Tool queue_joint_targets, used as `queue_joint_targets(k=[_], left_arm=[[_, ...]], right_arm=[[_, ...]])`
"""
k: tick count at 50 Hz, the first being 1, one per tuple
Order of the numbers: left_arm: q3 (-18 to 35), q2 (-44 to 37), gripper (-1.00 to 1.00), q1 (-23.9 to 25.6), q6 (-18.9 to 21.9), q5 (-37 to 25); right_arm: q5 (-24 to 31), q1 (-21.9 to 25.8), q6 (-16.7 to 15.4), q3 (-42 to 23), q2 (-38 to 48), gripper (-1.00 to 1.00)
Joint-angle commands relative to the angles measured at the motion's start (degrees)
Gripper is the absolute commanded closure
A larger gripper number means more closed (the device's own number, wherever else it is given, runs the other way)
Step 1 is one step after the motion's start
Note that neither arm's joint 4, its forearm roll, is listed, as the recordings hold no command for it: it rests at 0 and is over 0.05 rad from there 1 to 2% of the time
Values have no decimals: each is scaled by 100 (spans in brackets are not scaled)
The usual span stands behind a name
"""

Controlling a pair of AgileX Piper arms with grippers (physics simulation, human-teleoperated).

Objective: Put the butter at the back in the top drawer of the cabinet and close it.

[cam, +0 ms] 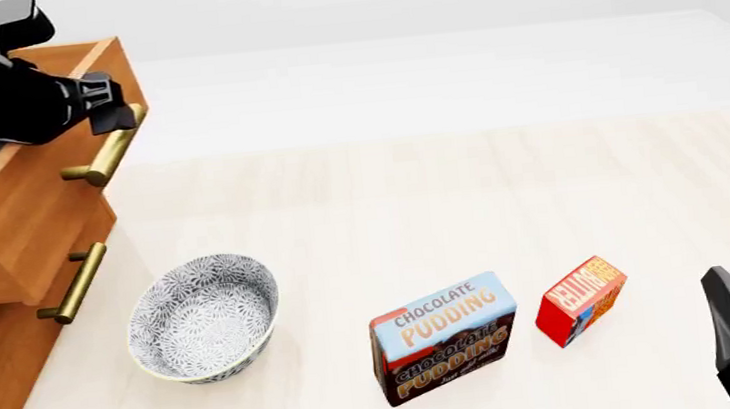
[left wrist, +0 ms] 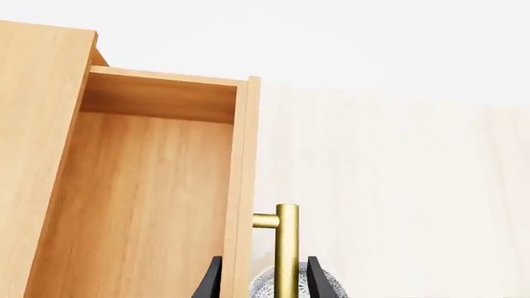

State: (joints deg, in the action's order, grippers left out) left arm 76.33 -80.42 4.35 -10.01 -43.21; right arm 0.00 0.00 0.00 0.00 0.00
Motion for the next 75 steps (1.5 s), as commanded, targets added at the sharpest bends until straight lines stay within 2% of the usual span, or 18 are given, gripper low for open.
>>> queue_joint_targets(k=[1, 42, 75], left_arm=[[-72, -142, -100, 168, 29, 53], [33, -306, -100, 589, -84, 65], [125, -512, -100, 1040, -372, 164]], right_arm=[[0, 0, 0, 0, 0, -100], [0, 0, 0, 0, 0, -100], [0, 0, 0, 0, 0, -100]])
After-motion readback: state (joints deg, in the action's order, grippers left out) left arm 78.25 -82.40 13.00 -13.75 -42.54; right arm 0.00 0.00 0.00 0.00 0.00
